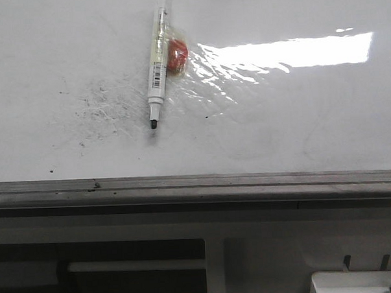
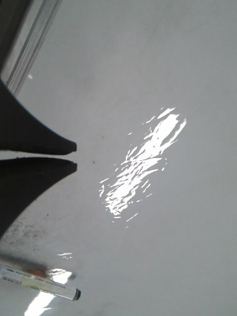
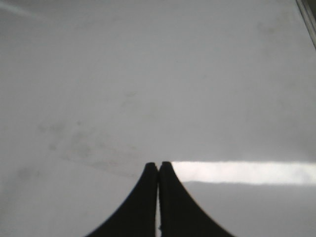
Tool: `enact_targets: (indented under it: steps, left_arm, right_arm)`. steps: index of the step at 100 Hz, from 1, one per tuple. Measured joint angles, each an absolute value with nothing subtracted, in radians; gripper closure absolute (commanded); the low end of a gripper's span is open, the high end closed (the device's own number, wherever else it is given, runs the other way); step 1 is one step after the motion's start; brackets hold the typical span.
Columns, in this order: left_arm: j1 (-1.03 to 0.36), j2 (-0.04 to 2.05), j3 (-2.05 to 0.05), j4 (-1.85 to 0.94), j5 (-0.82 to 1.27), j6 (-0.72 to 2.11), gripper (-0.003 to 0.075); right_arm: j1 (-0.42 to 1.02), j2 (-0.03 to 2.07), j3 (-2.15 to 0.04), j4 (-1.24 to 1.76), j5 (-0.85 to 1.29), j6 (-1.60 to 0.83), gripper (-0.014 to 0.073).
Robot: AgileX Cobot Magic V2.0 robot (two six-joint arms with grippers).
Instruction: Write number 8 on whiteboard
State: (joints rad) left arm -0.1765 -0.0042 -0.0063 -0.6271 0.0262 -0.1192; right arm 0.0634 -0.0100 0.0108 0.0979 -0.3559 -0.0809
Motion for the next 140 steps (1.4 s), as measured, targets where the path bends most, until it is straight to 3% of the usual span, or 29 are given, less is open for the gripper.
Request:
enact_targets:
  steps: [27, 52, 67, 74, 85, 94, 98, 120, 140]
  left_arm:
    - [-0.177, -0.004, -0.006, -0.715, 0.026, -0.119, 0.0741]
    - [-0.177, 0.022, -0.049, -0.61, 0.086, -0.119, 0.074]
    - [-0.177, 0.15, -0.194, -0.402, 0.202, -0.119, 0.0735]
    - [-0.177, 0.239, -0.274, -0.315, 0.258, -0.117, 0.0689]
    - [-0.177, 0.405, -0.405, -0.27, 0.369, -0.046, 0.0506]
    - [-0.177, 0.538, -0.49, -0.316, 0.469, 0.058, 0.0352]
    - [-0.179, 0.595, -0.524, -0.367, 0.505, 0.113, 0.0328]
    - [-0.315, 0.824, -0.585, -0.724, 0.544, 0.403, 0.0332]
    - [-0.537, 0.967, -0.594, -0.819, 0.354, 0.457, 0.0332]
  right_arm:
    - [0.063, -0.01, 0.011, 0.57, -0.25, 0.076, 0.0657]
    - [0.063, 0.011, -0.092, 0.576, 0.148, 0.033, 0.0648]
    - [0.063, 0.097, -0.229, 0.425, 0.298, -0.064, 0.0494]
    - [0.063, 0.147, -0.297, 0.363, 0.368, -0.104, 0.0372]
    - [0.071, 0.215, -0.38, 0.294, 0.439, -0.136, 0.0207]
    - [0.089, 0.243, -0.417, 0.274, 0.454, -0.142, 0.0188]
    - [0.1, 0.25, -0.421, 0.264, 0.455, -0.142, 0.0188]
    - [0.191, 0.255, -0.423, 0.185, 0.457, -0.144, 0.0188]
    - [0.221, 0.255, -0.423, 0.16, 0.457, -0.148, 0.019]
